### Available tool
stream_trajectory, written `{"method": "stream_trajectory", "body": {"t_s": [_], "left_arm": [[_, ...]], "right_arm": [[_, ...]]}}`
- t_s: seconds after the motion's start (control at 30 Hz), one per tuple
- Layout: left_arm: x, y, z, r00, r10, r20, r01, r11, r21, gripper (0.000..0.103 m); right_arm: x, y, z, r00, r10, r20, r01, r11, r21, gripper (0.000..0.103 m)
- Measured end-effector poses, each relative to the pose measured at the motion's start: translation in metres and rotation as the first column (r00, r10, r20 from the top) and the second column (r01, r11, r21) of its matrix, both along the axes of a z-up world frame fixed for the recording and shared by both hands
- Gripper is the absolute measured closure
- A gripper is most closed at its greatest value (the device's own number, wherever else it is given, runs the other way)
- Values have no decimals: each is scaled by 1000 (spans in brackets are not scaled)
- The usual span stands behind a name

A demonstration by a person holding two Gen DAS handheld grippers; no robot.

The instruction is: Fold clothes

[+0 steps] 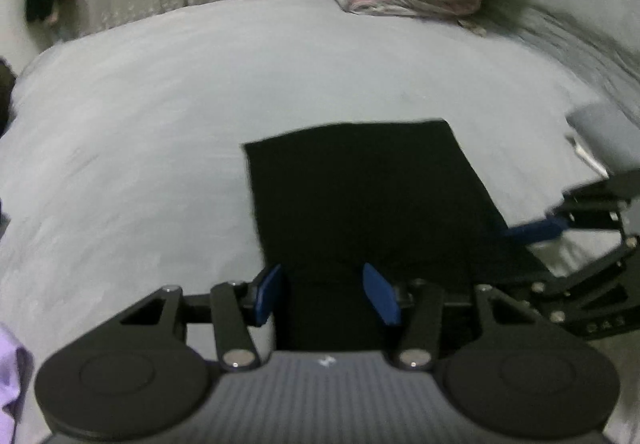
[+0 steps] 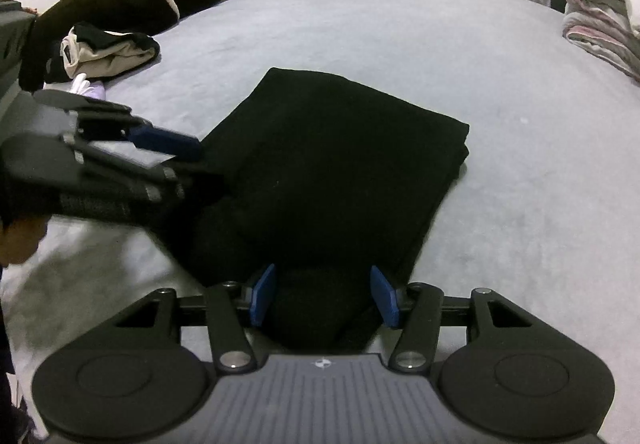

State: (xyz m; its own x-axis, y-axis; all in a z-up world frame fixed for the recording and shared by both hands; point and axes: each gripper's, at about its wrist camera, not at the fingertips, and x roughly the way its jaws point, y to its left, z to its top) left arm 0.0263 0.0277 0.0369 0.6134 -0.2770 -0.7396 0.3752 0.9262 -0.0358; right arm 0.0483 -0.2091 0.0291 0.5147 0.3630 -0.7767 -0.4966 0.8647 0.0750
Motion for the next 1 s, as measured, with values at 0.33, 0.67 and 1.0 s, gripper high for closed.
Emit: {"method": "stream_trajectory", "body": {"t_s": [0.33, 0.67, 1.0], "left_arm": [[44, 65, -14, 967, 122, -224, -168, 965, -201, 56], [43, 43, -22, 970, 32, -241, -108, 946, -307, 55], [51, 25, -33, 973, 62, -224, -132, 940, -315, 53]], "right_arm": [[10, -28, 7, 994, -95, -53, 100, 991, 85, 50], [28, -65, -5, 944, -233, -233, 306, 880, 363, 45], [40, -54, -14, 939, -265, -218, 336, 842, 421, 38]]}}
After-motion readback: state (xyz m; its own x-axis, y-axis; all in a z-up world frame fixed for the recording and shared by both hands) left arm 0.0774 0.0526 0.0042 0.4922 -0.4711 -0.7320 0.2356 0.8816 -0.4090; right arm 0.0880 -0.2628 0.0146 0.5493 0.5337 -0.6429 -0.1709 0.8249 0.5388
